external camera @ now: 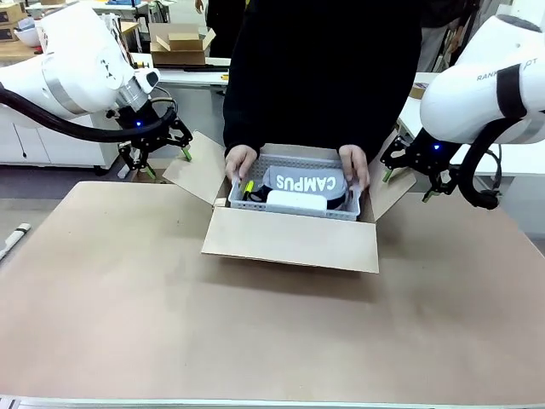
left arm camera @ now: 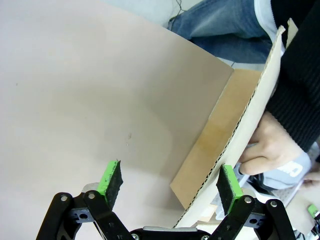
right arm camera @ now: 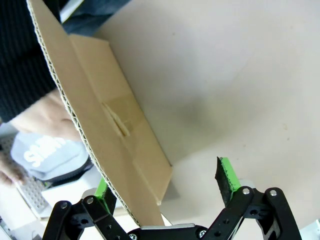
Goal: Pack the gift set into the box.
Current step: Lift both hands away from the flaps of the Package Box.
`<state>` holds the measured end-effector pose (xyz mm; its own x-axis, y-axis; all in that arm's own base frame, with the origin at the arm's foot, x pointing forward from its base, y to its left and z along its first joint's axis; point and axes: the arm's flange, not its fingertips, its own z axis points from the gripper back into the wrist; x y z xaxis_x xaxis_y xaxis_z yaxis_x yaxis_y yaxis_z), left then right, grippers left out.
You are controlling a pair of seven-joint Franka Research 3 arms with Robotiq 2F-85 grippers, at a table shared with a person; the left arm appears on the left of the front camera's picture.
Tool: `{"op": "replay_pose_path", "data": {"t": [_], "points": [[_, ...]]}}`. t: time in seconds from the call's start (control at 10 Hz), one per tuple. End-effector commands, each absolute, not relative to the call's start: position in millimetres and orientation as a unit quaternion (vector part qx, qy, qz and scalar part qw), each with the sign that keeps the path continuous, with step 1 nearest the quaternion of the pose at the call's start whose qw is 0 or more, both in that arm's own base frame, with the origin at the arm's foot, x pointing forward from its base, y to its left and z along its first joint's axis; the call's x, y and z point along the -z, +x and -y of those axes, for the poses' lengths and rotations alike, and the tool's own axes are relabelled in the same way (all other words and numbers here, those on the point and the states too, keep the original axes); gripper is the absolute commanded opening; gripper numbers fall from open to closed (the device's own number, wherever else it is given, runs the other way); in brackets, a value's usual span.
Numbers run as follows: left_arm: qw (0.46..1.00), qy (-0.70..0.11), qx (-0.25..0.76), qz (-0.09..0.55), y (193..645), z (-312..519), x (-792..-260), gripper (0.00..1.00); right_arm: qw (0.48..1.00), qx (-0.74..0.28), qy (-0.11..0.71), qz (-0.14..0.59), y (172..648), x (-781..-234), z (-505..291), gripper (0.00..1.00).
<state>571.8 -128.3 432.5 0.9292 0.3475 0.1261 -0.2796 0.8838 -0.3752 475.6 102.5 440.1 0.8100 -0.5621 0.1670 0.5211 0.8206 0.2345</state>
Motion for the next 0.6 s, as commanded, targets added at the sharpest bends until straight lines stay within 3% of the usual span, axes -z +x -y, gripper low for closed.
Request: {"op": "replay_pose_path", "data": {"t": [0.0, 0.5], "points": [[0.966, -0.170, -0.168, 0.096, 571.4, 127.9, -433.2, 1.00, 0.947, 0.290, 0.081, 0.114, 479.5, -442.0, -104.7, 1.00], [0.966, -0.170, -0.168, 0.096, 571.4, 127.9, -433.2, 1.00, 0.947, 0.290, 0.081, 0.114, 479.5, -442.0, -104.7, 1.00]]}}
